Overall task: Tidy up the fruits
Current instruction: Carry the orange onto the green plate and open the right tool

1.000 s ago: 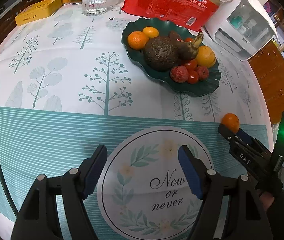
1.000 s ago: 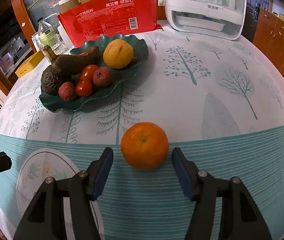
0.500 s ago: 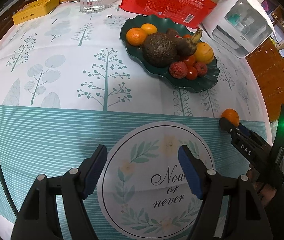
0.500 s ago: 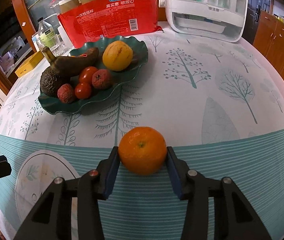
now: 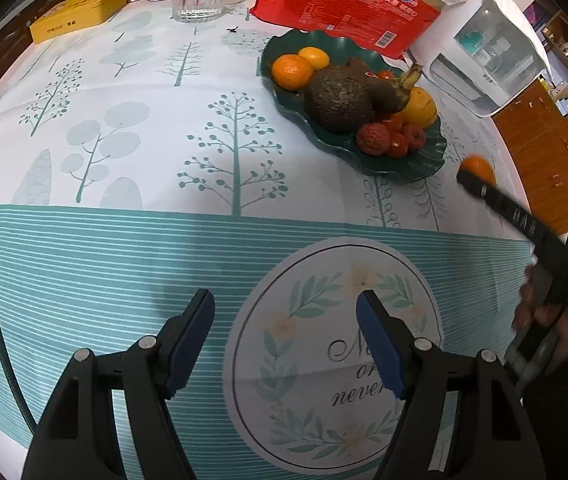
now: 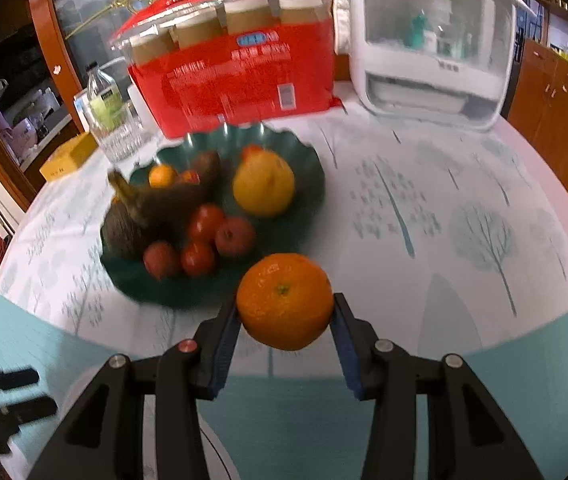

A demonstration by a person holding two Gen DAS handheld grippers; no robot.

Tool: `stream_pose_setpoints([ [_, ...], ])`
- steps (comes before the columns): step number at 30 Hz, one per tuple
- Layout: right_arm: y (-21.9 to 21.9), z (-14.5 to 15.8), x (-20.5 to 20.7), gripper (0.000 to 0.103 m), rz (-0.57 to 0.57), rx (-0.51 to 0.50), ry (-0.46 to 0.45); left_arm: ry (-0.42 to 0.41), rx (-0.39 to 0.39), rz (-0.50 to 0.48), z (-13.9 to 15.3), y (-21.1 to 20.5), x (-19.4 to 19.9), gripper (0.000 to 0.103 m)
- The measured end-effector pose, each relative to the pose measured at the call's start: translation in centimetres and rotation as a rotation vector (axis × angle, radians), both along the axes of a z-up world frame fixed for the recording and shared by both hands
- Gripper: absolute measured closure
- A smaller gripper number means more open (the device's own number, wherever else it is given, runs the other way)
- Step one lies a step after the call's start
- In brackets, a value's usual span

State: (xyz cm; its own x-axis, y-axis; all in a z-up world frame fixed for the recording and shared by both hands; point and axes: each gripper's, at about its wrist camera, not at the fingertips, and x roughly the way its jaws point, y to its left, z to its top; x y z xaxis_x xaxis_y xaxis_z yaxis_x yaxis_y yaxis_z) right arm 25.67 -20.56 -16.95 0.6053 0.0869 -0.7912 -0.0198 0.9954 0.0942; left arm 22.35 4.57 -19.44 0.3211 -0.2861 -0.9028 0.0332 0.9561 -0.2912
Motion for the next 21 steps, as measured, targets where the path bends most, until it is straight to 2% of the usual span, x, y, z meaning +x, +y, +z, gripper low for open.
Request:
stream_pose_setpoints([
  [8,2.2,1.8,4.1,0.058,0.033,0.006,-0.054,0.003,-0.010,0.009,-0.5,2.5,0.5,0.031],
  [16,5.0,0.6,6.2,0.058,0.069,-0.028,-0.033,-0.016,-0.042,0.006,-0.5,4.4,1.7,0.031],
  [21,5.5,-0.1,7.1,0.058,0.038,-0.052,-0.030,-0.018,-0.053,-0.019,-0.7,4.7,2.3,0.031],
])
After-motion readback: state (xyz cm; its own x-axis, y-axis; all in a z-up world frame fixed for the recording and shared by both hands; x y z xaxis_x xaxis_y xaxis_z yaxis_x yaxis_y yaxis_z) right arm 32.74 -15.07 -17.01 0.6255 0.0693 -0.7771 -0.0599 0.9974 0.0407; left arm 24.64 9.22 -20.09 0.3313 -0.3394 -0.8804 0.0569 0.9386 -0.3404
